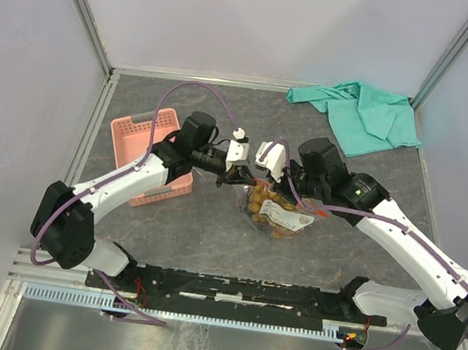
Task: Place the food in the zip-top bag and seal the zipper
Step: Zip the zipper food storage bag at the center of the board.
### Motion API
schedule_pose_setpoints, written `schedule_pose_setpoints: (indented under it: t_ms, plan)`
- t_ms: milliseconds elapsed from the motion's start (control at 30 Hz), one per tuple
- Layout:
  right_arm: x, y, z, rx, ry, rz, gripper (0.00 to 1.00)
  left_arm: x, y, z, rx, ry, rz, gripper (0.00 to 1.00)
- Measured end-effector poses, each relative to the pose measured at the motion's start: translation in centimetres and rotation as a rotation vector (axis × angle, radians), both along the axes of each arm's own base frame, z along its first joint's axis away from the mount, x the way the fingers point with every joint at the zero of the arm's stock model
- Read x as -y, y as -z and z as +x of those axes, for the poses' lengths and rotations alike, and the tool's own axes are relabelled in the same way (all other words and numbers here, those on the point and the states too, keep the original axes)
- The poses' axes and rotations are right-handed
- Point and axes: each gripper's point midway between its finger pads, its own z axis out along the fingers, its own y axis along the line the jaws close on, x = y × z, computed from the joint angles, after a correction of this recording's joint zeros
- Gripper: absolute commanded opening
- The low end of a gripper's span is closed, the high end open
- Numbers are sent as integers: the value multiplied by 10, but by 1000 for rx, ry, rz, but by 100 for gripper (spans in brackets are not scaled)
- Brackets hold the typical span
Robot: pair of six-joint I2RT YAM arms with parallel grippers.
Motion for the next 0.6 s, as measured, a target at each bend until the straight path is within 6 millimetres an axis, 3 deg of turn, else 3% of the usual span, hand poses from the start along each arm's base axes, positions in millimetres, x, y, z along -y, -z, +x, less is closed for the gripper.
schedule_pose_setpoints:
  t_ms: [267,600]
  plan:
    - [14,0,-1,19,24,-53,2,-5,-3,-2,-17,-28,35,3]
    - [62,-7,-3,62,144,-146,2,-25,-11,16,-17,-181,81,3]
